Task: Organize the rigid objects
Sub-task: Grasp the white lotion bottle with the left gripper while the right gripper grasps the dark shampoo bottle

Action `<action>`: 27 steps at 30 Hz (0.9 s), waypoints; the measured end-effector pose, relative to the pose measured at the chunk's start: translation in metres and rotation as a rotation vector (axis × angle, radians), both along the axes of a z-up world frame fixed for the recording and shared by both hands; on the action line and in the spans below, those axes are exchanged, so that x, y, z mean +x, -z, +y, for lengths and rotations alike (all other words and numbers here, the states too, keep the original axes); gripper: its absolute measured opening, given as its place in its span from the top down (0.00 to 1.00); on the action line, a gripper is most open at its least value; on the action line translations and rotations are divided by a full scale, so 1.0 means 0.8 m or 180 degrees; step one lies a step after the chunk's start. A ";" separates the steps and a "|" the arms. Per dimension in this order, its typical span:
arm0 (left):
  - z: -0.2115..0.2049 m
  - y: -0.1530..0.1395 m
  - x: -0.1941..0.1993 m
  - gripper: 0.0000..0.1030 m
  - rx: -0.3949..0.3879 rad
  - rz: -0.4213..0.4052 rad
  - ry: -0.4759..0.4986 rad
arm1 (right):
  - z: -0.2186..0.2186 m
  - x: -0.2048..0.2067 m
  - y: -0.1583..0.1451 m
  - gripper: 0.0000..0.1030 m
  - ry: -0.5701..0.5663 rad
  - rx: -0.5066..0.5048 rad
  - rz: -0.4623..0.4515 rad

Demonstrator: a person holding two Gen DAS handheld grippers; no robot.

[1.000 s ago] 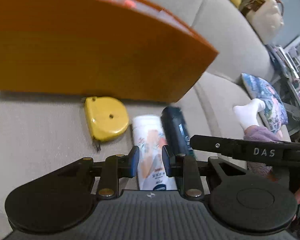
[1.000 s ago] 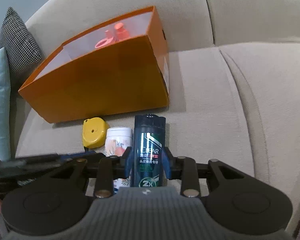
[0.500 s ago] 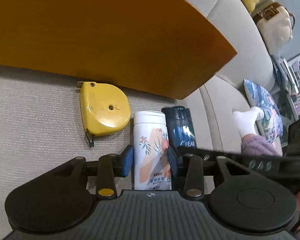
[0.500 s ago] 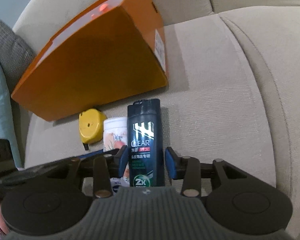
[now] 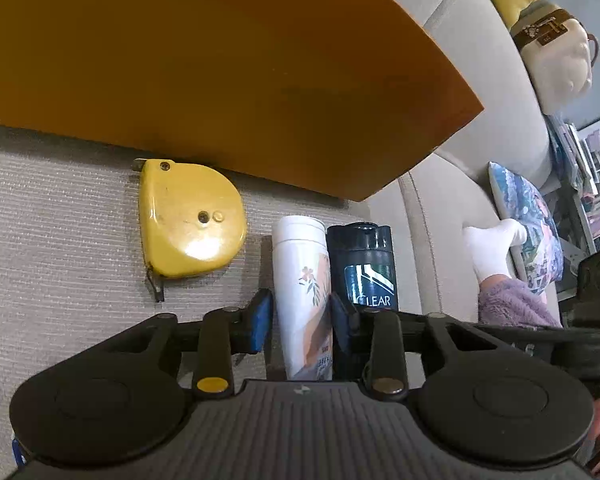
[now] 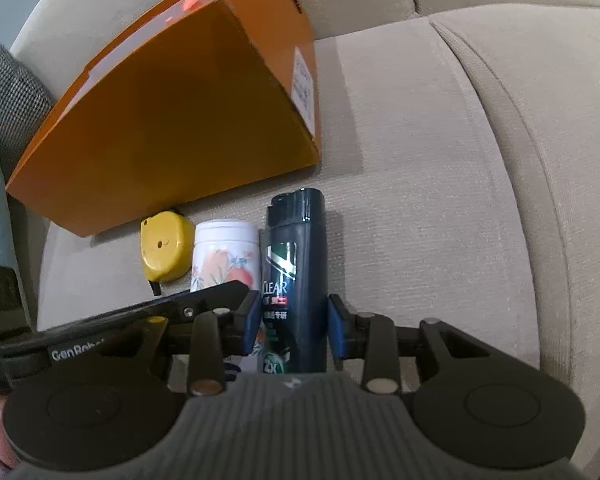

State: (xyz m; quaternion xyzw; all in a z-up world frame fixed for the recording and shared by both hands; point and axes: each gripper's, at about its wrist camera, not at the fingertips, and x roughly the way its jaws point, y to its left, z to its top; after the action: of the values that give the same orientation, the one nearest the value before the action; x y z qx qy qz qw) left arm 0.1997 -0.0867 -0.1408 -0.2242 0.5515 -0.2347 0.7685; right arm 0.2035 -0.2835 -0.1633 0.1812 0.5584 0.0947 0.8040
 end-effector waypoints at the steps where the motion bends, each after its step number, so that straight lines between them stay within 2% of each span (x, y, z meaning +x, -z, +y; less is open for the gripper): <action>1: -0.001 -0.001 0.000 0.66 -0.0003 0.0007 -0.0004 | -0.002 -0.001 -0.003 0.65 -0.0005 -0.0005 -0.0002; 3: -0.001 -0.003 -0.001 0.71 -0.0012 -0.0007 0.0003 | -0.004 -0.001 -0.003 0.65 0.0010 0.0020 0.0012; 9: -0.007 -0.012 -0.004 0.71 0.0060 -0.0092 0.0037 | -0.002 -0.004 -0.008 0.63 0.0028 -0.0027 -0.0041; 11: -0.008 -0.014 -0.006 0.71 0.0069 -0.0111 0.0041 | -0.001 -0.006 -0.011 0.67 0.0036 -0.0049 -0.0069; 18: -0.005 -0.031 -0.009 0.75 0.0041 -0.0222 0.0034 | 0.010 -0.014 -0.018 0.68 -0.0007 -0.0168 -0.0169; 22: 0.005 -0.047 -0.015 0.75 -0.0024 -0.0322 0.0019 | 0.017 -0.024 -0.034 0.68 -0.0049 -0.0138 -0.0310; 27: 0.019 -0.078 -0.022 0.75 -0.0107 -0.0523 0.0024 | 0.034 -0.043 -0.067 0.69 -0.0100 -0.0191 -0.0623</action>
State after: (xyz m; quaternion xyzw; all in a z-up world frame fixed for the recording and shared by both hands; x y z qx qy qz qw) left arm 0.1818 -0.0714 -0.0784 -0.2149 0.4834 -0.2645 0.8063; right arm 0.1692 -0.2560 -0.1097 0.1381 0.4826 0.1078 0.8582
